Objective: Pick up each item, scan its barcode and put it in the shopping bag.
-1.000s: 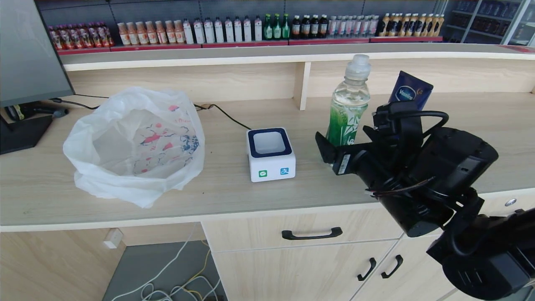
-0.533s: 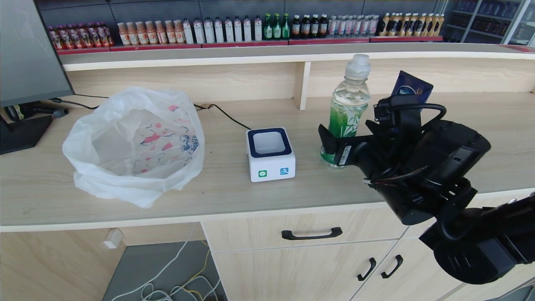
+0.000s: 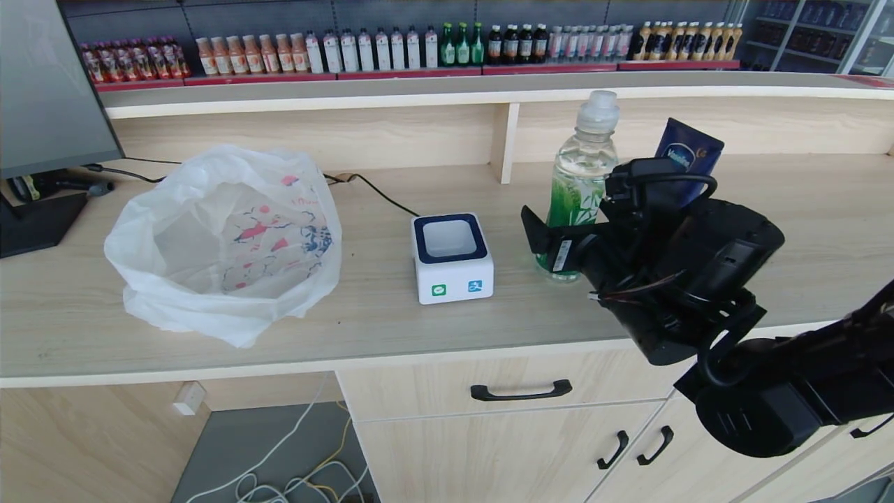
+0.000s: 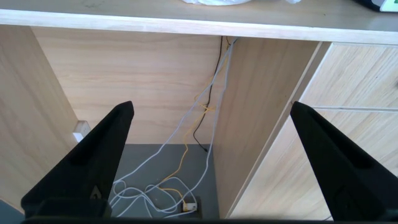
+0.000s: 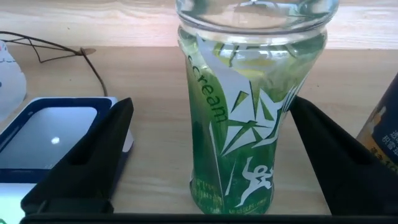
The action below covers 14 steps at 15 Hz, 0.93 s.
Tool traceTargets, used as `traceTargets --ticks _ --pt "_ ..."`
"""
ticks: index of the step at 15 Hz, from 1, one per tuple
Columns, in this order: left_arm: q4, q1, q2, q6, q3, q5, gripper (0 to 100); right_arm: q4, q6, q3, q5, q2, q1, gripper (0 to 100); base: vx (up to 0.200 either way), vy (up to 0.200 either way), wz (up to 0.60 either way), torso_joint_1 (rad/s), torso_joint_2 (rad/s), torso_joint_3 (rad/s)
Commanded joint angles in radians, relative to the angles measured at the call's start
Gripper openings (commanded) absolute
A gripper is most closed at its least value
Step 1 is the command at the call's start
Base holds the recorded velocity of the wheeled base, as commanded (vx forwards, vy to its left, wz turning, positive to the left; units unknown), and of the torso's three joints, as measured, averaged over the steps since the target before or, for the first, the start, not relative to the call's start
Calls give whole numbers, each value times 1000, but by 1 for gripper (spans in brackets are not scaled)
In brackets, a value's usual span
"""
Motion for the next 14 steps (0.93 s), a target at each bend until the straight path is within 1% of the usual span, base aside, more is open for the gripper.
traceTargets --ticks 1,2,6,14 --pt "0 1 0 -1 0 0 100 -1 -5 -4 14 10 -7 100 0 0 0 0 0 0" --pt "0 1 0 -1 0 0 100 -3 -13 -13 26 14 -13 100 0 0 0 0 0 0" --pt "0 1 0 -1 0 0 100 -4 -29 -120 65 72 -26 100 0 0 0 0 0 0" --pt "0 1 0 -1 0 0 100 -4 -28 -157 72 82 -52 100 0 0 0 0 0 0"
